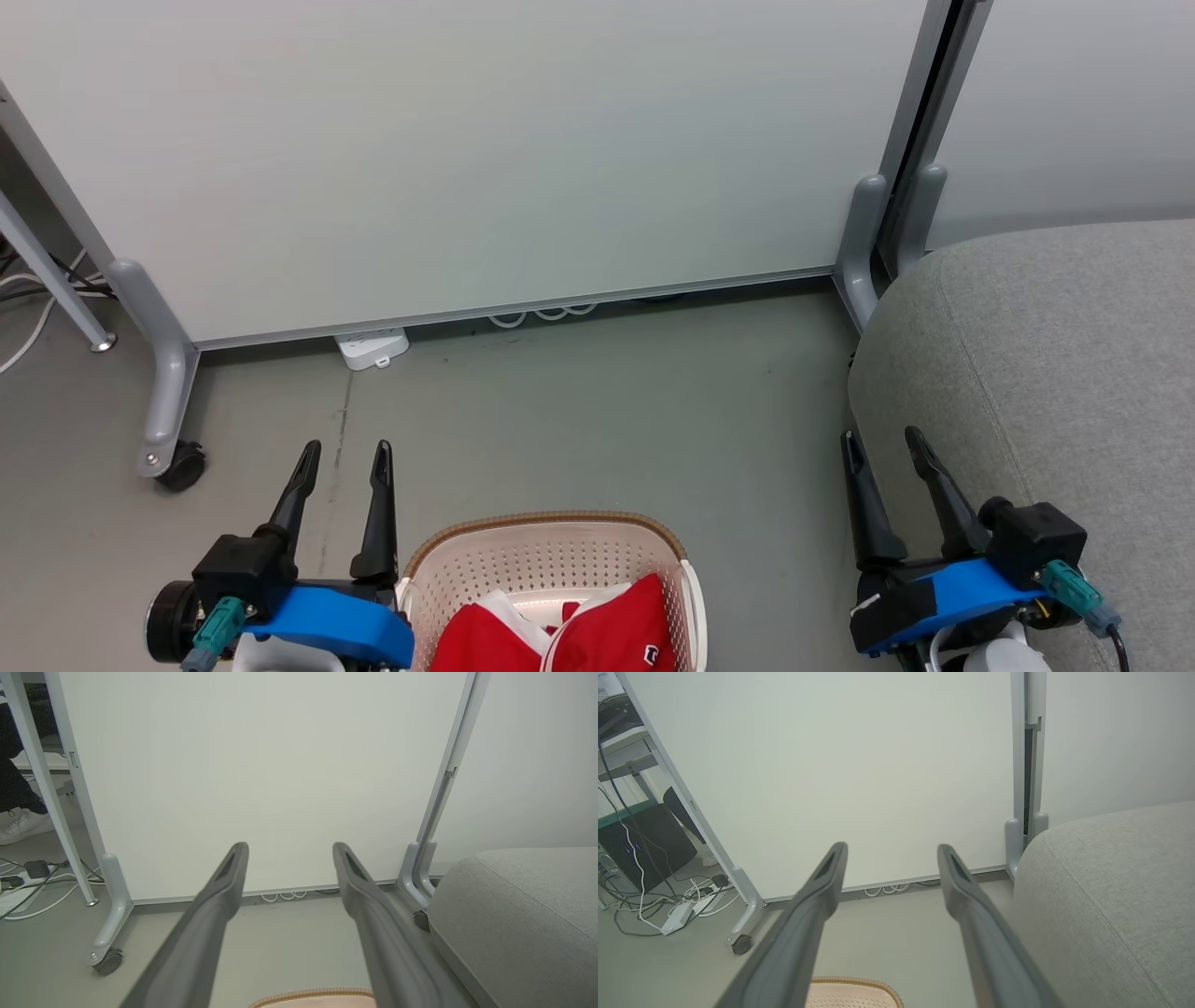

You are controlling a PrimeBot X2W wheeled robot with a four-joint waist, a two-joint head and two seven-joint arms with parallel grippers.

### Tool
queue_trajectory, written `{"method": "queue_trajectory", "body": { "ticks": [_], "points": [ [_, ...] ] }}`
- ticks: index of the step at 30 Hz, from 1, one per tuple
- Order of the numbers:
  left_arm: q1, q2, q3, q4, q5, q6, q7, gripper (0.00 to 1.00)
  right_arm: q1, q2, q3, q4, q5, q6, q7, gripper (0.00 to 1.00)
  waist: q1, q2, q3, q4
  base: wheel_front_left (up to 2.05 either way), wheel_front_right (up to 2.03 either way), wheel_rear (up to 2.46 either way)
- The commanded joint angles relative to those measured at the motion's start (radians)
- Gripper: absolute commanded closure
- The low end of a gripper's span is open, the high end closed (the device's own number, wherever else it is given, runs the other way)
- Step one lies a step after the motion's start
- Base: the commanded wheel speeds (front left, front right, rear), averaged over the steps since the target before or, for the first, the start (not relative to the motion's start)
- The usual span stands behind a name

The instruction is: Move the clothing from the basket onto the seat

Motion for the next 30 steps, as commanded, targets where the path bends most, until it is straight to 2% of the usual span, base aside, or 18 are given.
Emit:
{"method": "queue_trajectory", "body": {
  "ticks": [1,19,30],
  "points": [
    [-0.017,0.006,0.001,0.002,0.022,-0.003,-0.008,0.0,-0.015,-0.004,0.0,0.002,-0.023,0.0,-0.009,0.0,0.0,0.0,0.0,0.0,0.0,0.0,0.0],
    [-0.021,0.002,-0.006,0.041,0.132,-0.012,-0.041,0.0,-0.014,-0.004,0.001,0.019,-0.13,0.0,-0.04,0.0,0.0,0.0,0.003,0.007,0.0,0.0,0.0],
    [-0.021,0.001,0.001,0.057,0.13,-0.019,-0.039,0.0,-0.008,-0.004,-0.002,0.026,-0.12,0.0,-0.038,0.0,0.0,0.0,0.004,0.007,0.0,0.0,0.0]
  ]
}}
